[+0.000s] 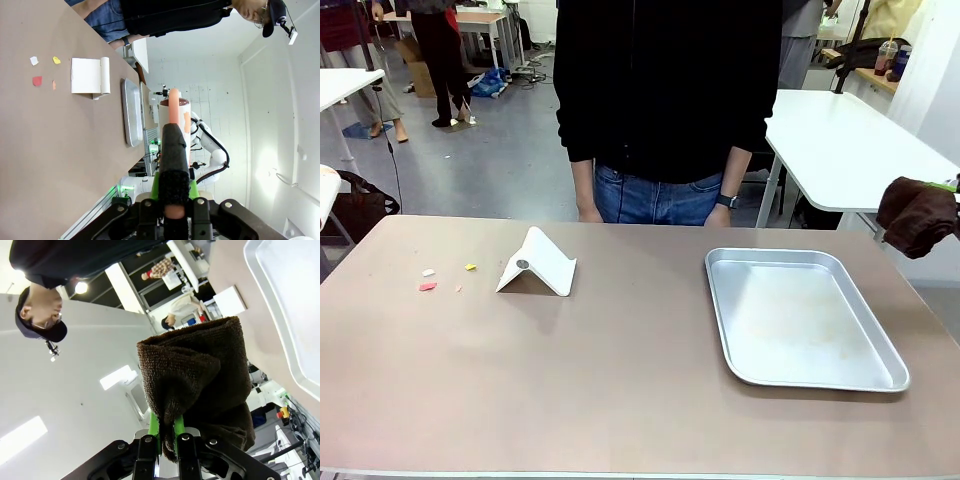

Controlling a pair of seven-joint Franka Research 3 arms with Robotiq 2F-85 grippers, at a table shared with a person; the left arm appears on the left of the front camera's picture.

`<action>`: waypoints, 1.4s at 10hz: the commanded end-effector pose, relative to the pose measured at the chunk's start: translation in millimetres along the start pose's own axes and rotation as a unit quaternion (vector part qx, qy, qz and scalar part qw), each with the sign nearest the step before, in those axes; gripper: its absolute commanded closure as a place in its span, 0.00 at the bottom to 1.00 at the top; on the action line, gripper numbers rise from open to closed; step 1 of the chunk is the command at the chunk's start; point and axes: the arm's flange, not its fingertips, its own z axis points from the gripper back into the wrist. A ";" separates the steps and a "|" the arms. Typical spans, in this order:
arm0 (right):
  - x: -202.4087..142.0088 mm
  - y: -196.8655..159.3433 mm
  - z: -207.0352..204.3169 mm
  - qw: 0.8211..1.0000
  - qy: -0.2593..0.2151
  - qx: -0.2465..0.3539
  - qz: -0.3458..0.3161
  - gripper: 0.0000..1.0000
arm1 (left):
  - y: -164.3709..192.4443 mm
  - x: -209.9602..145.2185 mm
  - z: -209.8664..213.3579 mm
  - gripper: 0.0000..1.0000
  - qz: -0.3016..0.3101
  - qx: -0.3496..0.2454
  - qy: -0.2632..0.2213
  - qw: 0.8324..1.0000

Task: Clean the surface of the table.
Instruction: Clean the area not pointed to by the person.

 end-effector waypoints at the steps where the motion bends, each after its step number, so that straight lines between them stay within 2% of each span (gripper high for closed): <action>1: -2.9 5.4 -2.5 1.000 0.001 0.000 0.000 0.87 | -1.7 -2.6 -0.4 0.85 -0.008 -0.001 0.005 1.000; 4: -2.9 5.4 -2.5 1.000 0.001 0.000 0.000 0.87 | -1.7 -2.6 -0.4 0.85 -0.008 -0.001 0.005 1.000; 5: -2.9 5.4 -2.5 1.000 0.001 0.000 0.000 0.87 | 0.0 0.0 0.0 0.78 0.000 0.000 0.000 1.000; 6: -2.9 5.4 -2.5 1.000 0.001 0.000 0.000 0.87 | -16.0 2.5 -14.7 0.78 -0.033 0.062 -0.026 0.997; 8: -2.9 5.4 -2.5 1.000 0.001 0.000 0.000 0.87 | -20.5 20.3 -30.3 0.78 -0.006 0.182 -0.046 0.982; 9: -2.9 5.4 -2.5 1.000 0.001 0.000 0.000 0.87 | -17.9 27.7 -32.4 0.78 0.016 0.219 -0.051 0.974; 11: -2.9 5.4 -2.5 1.000 0.001 0.000 0.000 0.87 | -2.6 48.0 -32.4 0.78 0.057 0.263 -0.038 0.962; 14: -2.9 5.4 -2.5 1.000 0.001 0.000 0.000 0.87 | 26.5 77.8 -33.8 0.78 0.079 0.310 -0.036 0.947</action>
